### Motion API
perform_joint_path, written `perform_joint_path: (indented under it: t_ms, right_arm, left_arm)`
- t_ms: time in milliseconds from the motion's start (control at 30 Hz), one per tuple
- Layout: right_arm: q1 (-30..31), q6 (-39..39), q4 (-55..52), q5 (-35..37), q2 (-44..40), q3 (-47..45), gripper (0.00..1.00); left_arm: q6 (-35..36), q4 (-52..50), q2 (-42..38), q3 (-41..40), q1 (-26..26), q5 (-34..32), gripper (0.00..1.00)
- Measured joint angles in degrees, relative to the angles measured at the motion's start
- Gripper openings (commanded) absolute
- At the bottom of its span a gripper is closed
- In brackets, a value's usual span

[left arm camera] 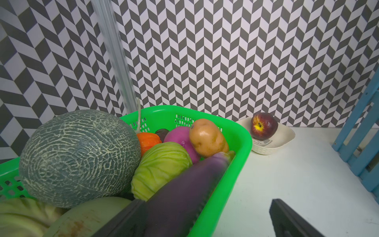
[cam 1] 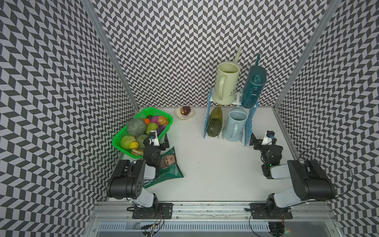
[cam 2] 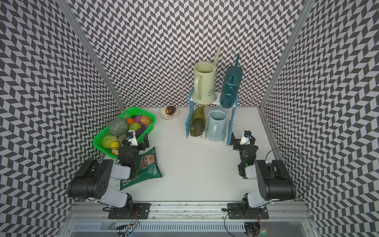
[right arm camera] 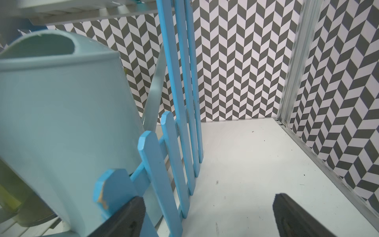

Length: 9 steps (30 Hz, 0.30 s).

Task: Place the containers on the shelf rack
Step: Reset both arms

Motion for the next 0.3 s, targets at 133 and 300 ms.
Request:
perform_joint_path:
  t_ms: [133, 300]
  right_arm:
    - [0.0, -0.2, -0.6, 0.0, 0.0, 0.0, 1.00]
    - [0.0, -0.4, -0.6, -0.1, 0.0, 0.0, 1.00]
  left_arm:
    - [0.0, -0.5, 0.0, 0.0, 0.1, 0.4, 1.00]
    - [0.0, -0.6, 0.0, 0.0, 0.1, 0.5, 1.00]
